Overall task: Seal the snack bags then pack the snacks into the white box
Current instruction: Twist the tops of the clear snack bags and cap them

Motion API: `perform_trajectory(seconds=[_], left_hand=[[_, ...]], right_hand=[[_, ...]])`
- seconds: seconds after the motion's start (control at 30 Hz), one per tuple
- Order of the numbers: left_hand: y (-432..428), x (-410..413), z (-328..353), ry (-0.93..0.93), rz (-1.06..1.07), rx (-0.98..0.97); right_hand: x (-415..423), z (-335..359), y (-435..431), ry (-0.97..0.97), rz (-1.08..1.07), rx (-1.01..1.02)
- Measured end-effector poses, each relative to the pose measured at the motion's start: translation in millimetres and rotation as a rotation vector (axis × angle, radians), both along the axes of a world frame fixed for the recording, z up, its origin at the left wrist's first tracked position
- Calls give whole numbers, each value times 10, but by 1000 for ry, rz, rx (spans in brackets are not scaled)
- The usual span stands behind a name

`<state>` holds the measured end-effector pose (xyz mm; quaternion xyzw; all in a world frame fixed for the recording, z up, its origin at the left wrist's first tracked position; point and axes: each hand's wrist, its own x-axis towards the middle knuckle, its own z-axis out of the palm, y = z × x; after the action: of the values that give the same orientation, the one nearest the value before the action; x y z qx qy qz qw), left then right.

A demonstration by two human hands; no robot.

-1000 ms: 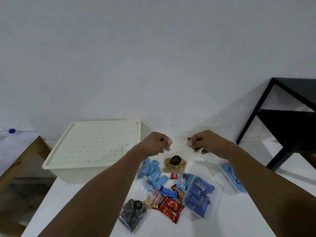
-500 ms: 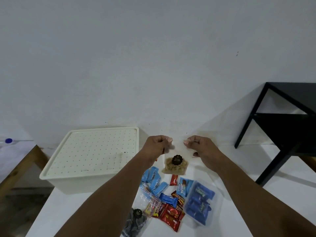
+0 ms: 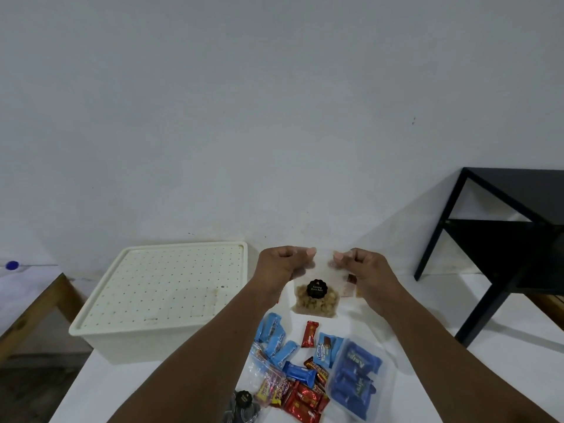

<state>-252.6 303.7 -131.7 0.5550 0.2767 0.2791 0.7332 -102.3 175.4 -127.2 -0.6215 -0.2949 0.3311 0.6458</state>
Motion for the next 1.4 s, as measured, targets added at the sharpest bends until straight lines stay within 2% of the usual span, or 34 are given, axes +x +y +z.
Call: perform_trajectory(seconds=[0.1,0.23,0.3,0.37,0.47,0.53,0.63,0.8,0.87,0.97,1.07,1.2,1.4], left_hand=[[-13,-7,12,-49,17,-77],[-24,-19,68,-44,45,-23],[-31,-29,95,-43,35,-30],[-27,-62,113,-58,-53,-132],[-5,-156,169,-35,-305,-317],[-8,-176,178,37,-390,-284],[-39,-140,167,55,-393,-216],[-94,-34,130,97,-260,-36],[-147,12,136,124,-223,82],[-181,69,132,168,-172,193],[-147,94,108,188,-122,211],[-158,76,98,180,-146,223],[-94,13,75,148,-137,176]], right_hand=[[6,54,-45,44,-2,22],[-4,37,-71,118,15,-7],[-28,35,-74,95,-2,-19],[-50,77,-87,54,-14,-6],[-64,196,-103,-92,24,-8],[-85,291,-93,-201,76,-37],[-80,349,-37,-326,91,-77],[-119,296,7,-344,-35,-136],[-174,271,29,-276,-72,-161],[-209,247,47,-85,-58,-90],[-197,244,48,5,-33,-34],[-169,184,54,31,-20,-20],[-132,228,94,125,-208,9]])
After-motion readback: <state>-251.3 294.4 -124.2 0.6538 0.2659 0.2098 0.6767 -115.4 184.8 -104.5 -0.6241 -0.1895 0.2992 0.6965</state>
